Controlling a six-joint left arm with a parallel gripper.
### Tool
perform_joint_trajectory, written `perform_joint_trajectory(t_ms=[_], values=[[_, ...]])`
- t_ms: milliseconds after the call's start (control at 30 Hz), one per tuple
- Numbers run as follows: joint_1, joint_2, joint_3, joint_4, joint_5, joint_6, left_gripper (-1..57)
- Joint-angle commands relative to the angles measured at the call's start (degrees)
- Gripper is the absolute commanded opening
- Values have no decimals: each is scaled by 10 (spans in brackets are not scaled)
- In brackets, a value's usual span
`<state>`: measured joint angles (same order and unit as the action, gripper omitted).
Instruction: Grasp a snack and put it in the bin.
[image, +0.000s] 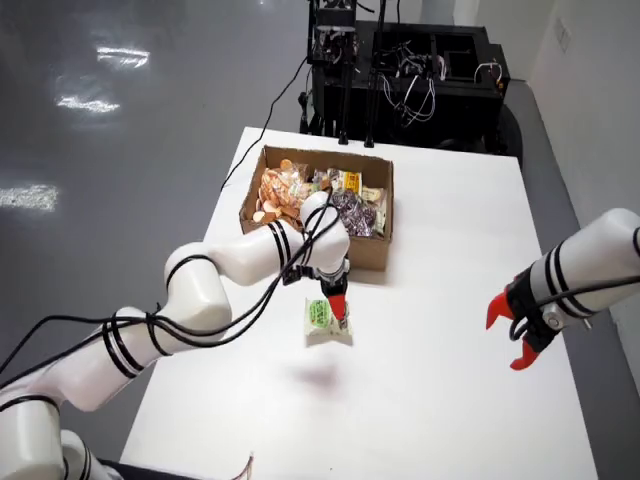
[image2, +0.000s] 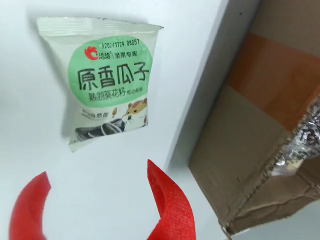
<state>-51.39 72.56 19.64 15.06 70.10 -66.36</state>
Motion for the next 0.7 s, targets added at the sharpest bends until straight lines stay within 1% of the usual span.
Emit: perform_joint_trajectory(t_ms=[33, 333, 700], values=[[3, 29, -23, 3, -4, 1, 402], [19, 47, -18, 20, -9, 3, 407], [23, 50, 15, 22, -40, 4, 410]])
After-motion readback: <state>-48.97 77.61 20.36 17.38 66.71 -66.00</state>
